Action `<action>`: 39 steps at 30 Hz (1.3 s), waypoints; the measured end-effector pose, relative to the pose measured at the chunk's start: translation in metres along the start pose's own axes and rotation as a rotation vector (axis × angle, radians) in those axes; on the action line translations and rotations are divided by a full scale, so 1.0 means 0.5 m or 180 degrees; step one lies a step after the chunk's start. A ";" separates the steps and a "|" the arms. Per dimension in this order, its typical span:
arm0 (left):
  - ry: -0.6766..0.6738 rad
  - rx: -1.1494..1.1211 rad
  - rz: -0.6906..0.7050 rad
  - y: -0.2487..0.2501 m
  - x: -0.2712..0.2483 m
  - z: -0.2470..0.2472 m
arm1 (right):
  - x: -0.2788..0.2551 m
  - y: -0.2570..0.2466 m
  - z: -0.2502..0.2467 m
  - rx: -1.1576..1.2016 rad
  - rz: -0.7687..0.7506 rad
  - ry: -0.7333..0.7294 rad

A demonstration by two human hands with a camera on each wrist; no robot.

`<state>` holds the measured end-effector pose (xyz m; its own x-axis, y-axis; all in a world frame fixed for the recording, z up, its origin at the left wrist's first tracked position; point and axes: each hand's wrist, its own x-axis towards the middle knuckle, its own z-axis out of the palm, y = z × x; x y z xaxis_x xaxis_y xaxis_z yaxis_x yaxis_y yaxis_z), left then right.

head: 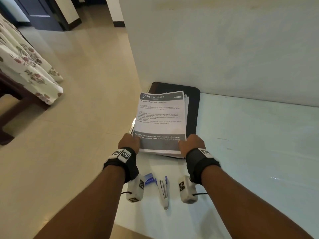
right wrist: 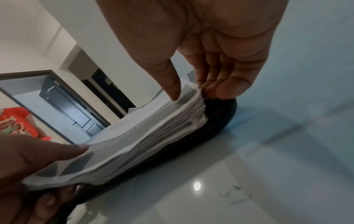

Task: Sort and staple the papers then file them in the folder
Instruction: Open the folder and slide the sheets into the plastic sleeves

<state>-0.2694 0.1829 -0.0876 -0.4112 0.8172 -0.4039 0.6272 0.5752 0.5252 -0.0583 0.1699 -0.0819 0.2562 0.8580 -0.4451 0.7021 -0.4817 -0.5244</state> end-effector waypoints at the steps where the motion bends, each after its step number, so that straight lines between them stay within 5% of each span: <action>1: -0.0044 -0.0189 -0.0049 0.001 -0.001 -0.002 | 0.002 0.000 -0.001 0.0013 0.0060 -0.0030; 6: -0.0336 -0.1622 -0.0488 0.002 -0.008 -0.011 | 0.006 0.004 0.005 0.0268 0.0182 -0.0071; 11: -0.0861 -0.2944 -0.0802 0.008 -0.035 -0.034 | 0.016 0.021 0.012 0.1286 0.0198 0.0152; 19: -0.1343 -0.2577 -0.0652 0.044 -0.089 -0.052 | -0.014 0.039 -0.028 0.3419 0.0869 -0.0960; 28: -0.1911 -0.1365 0.0325 0.191 -0.349 0.053 | -0.131 0.270 -0.234 0.2366 0.0190 -0.0236; 34: -0.2572 -0.0521 0.1092 0.299 -0.580 0.294 | -0.268 0.567 -0.437 0.1896 0.0659 0.0382; 39: -0.3089 -0.0667 0.0941 0.320 -0.747 0.490 | -0.379 0.790 -0.532 0.1919 0.1186 0.0806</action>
<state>0.1464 -0.0397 -0.0362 0.5087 0.5986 -0.6188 0.4505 0.4274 0.7838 0.3472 -0.1357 -0.0114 0.6018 0.5989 -0.5284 0.0722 -0.6997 -0.7108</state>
